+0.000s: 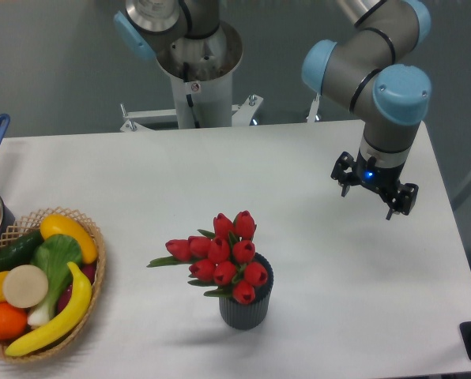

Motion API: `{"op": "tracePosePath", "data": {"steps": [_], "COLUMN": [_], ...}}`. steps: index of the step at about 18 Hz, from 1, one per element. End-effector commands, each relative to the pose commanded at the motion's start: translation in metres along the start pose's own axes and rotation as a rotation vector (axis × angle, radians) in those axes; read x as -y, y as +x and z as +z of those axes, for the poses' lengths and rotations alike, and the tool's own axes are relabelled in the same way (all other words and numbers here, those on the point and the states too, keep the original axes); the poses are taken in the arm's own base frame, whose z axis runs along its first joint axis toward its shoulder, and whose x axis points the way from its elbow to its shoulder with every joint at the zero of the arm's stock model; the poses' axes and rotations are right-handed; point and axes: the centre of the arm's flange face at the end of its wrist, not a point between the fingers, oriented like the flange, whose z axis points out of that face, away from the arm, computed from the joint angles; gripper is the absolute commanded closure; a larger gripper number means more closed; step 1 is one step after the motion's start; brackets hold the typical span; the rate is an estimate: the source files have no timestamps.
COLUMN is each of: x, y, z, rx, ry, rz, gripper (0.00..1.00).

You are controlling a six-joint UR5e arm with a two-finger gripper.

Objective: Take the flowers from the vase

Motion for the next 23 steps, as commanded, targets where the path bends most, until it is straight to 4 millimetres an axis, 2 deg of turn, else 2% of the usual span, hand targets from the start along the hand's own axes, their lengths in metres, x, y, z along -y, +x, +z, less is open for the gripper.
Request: {"op": "tracePosePath", "data": {"steps": [9, 11, 12, 14, 16, 19, 23], "x": [0.005, 0.005, 0.006, 0.005, 0.008, 0.012, 0.014], "y": [0.000, -0.007, -0.010, 0.000, 0.007, 0.034, 0.041], "z": [-0.007, -0.034, -0.036, -0.026, -0.023, -0.015, -0.015], "rx": [0.000, 0.048, 0.054, 0.029, 0.022, 0.149, 0.118], "ry": [0.068, 0.082, 0.084, 0.095, 0.177, 0.245, 0.379], "rz": [-0.015, -0.015, -0.015, -0.020, -0.027, -0.003, -0.089], "gripper": [0.00, 0.00, 0.00, 0.00, 0.00, 0.00, 0.00]}}
